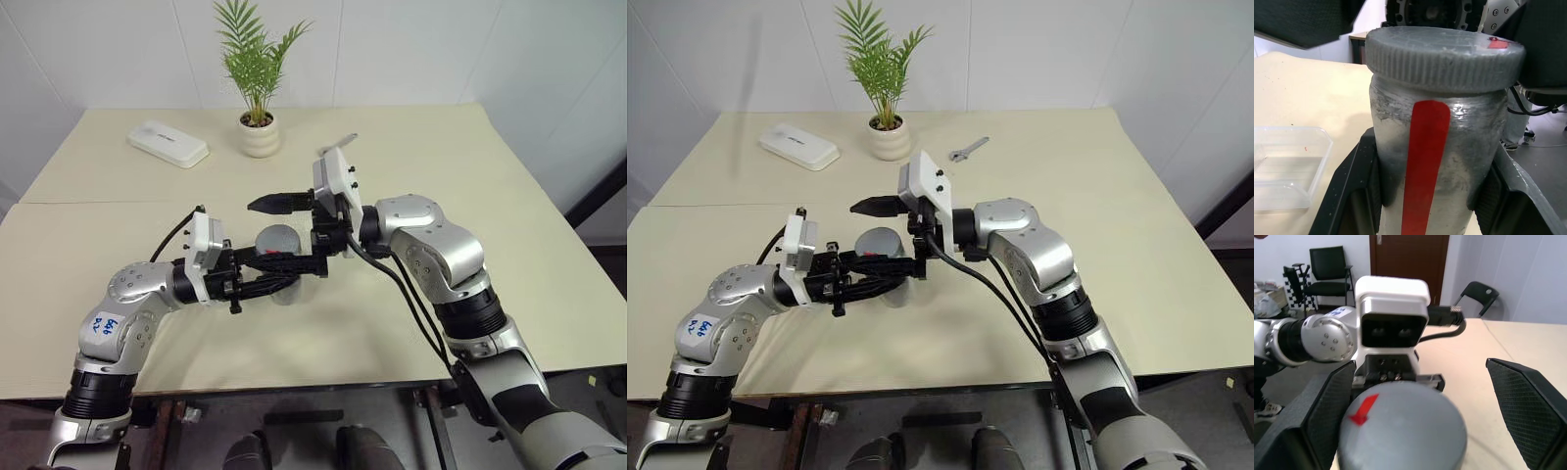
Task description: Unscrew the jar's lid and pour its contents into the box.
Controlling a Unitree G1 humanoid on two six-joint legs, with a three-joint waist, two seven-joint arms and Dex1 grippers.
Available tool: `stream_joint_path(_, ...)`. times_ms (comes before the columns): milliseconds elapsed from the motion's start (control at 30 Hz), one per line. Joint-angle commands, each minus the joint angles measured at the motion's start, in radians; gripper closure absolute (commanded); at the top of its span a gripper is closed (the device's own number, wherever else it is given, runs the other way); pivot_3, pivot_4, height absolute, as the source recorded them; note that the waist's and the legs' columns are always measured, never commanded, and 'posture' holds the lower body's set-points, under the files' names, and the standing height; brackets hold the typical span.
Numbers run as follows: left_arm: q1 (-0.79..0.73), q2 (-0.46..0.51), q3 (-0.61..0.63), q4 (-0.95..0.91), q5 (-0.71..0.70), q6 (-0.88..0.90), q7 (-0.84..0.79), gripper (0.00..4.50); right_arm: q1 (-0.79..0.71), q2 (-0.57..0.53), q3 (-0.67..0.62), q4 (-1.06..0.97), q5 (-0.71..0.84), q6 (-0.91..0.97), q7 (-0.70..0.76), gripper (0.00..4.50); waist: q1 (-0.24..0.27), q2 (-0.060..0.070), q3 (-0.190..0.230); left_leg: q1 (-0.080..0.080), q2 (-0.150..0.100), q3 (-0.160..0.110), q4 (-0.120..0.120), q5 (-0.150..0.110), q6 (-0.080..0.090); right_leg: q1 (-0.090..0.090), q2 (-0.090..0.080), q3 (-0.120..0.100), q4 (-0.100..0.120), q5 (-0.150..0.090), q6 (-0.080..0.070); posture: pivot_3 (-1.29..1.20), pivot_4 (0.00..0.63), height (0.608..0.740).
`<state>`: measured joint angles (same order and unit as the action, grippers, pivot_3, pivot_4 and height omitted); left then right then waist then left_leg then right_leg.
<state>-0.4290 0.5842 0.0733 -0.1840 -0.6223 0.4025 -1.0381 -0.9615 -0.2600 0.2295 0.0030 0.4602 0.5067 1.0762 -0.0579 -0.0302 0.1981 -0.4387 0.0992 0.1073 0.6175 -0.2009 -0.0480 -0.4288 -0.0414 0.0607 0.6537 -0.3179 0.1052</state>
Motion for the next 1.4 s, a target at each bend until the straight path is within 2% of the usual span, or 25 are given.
stream_joint_path(33,-0.013,-0.001,0.002,-0.03,-0.009,-0.005,-0.004,2.58,-0.02,0.004,-0.026,0.001,-0.009,-0.026,-0.018,0.01,0.0,0.0,0.0,0.0,0.0,0.0,0.0,0.0,0.0,0.0,0.0,0.0,0.0,0.0,0.0,0.0,0.15,0.74)
stream_joint_path(267,-0.008,0.0,0.009,-0.046,-0.024,0.0,0.005,2.58,-0.019,-0.022,-0.039,0.064,-0.037,-0.069,-0.016,0.01,0.0,0.0,0.0,0.0,0.0,0.0,0.0,0.0,0.0,0.0,0.0,0.0,0.0,0.0,0.0,0.0,0.15,0.74)
stream_joint_path(567,0.012,0.004,0.025,-0.047,-0.033,-0.005,0.009,2.58,-0.006,-0.155,-0.091,0.176,-0.053,-0.131,0.022,0.01,0.0,0.0,0.0,0.0,0.0,0.0,0.0,0.0,0.0,0.0,0.0,0.0,0.0,0.0,0.0,0.0,0.15,0.74)
stream_joint_path(800,0.023,0.005,0.035,-0.05,-0.032,-0.007,0.004,2.58,0.024,-0.257,-0.156,0.185,-0.01,-0.107,0.063,0.01,0.008,0.0,0.0,0.0,-0.001,0.0,0.001,0.0,0.0,0.001,-0.001,0.0,-0.001,0.0,0.0,0.0,0.15,0.74)
stream_joint_path(933,0.022,0.008,0.038,-0.051,-0.027,-0.004,0.003,2.58,0.044,-0.288,-0.21,0.126,0.073,-0.02,0.116,0.01,-0.003,0.0,0.0,0.0,0.0,0.0,0.0,0.0,0.0,0.0,0.001,0.001,0.0,0.0,0.0,0.0,0.15,0.74)
stream_joint_path(1133,0.014,0.004,0.026,-0.054,-0.019,0.001,0.013,2.58,0.029,-0.23,-0.201,-0.003,0.173,0.099,0.094,0.01,-0.003,0.0,0.0,0.001,0.001,0.0,0.001,0.0,0.0,0.0,0.002,0.001,0.001,0.0,0.0,0.0,0.15,0.74)
stream_joint_path(1400,0.01,0.003,0.013,-0.049,-0.015,0.002,0.013,2.58,-0.009,-0.073,-0.069,-0.087,0.108,0.137,-0.037,0.01,0.0,0.0,0.0,0.0,0.001,0.0,0.003,0.0,0.0,0.0,0.001,0.001,0.003,0.0,0.0,0.0,0.15,0.74)
